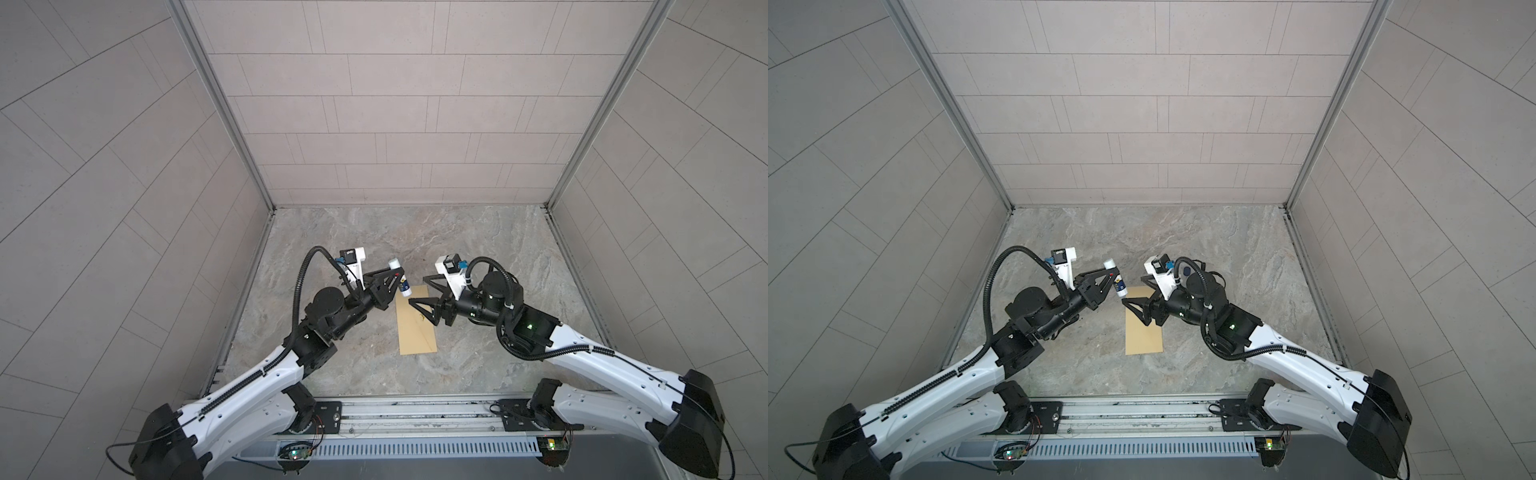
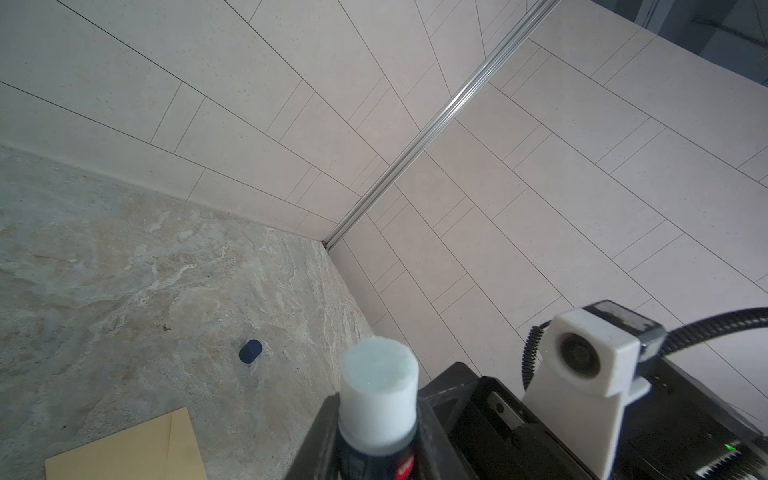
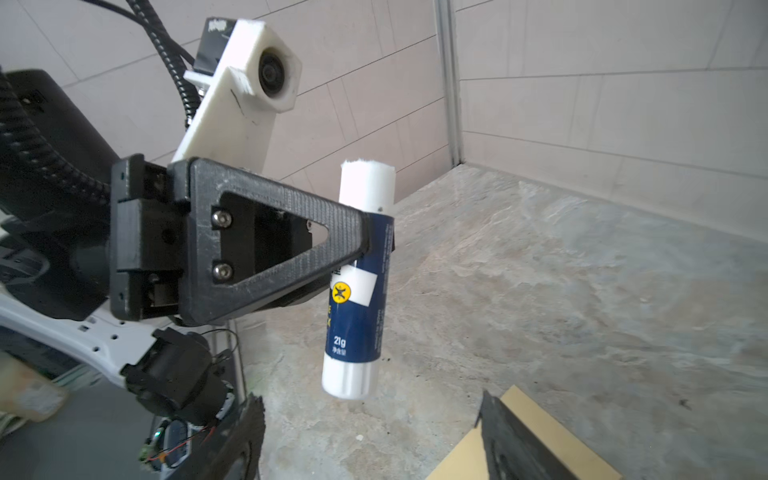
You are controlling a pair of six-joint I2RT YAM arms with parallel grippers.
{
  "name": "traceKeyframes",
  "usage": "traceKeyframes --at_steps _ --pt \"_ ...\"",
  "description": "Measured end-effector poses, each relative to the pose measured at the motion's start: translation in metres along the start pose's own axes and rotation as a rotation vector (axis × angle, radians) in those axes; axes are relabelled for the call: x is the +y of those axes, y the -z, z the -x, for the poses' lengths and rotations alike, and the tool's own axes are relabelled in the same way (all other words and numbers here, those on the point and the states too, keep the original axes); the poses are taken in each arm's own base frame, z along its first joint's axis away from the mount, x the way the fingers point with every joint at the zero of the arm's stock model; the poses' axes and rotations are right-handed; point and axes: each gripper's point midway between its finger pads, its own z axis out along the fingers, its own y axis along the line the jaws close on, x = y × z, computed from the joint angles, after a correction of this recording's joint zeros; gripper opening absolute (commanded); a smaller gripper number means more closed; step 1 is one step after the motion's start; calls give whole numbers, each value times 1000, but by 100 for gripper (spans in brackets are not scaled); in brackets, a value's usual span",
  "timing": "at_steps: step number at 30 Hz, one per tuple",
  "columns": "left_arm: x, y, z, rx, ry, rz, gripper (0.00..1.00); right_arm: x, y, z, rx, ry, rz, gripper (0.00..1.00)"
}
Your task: Place the letter into the envelope and seal it
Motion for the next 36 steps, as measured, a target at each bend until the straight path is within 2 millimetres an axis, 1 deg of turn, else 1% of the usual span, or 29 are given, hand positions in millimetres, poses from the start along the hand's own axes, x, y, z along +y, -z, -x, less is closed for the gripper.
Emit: traceKeyframes --at_steps 3,7,11,15,17,19,22,25,27,32,36 --pt "-4 0 1 -1 8 -22 0 4 -4 -5 5 -80 86 74" --pt "-9 0 3 -8 22 -45 0 8 -8 -6 7 -141 151 67" --pt "-11 0 5 -12 32 -54 0 12 -9 0 -12 -158 180 61" --pt "-12 0 6 -16 42 -57 0 11 -11 1 -16 -171 183 54" --pt "-11 0 5 -14 48 -55 0 8 -13 -1 -15 -175 171 51" --pt "-10 -1 5 -12 50 -52 0 5 -15 -3 -11 -174 147 49" --pt "-9 -1 5 -15 54 -46 0 0 -18 -7 -6 -152 82 49" --pt "-8 -1 6 -20 57 -40 0 3 -15 -8 -9 -98 17 48" --pt "-7 -1 6 -24 58 -35 0 5 -12 -6 -17 -60 -19 48" --pt "-5 -2 6 -25 58 -29 0 8 -9 8 -47 12 -89 48" --pt "-4 -3 6 -25 59 -25 0 13 -12 9 -38 54 -116 46"
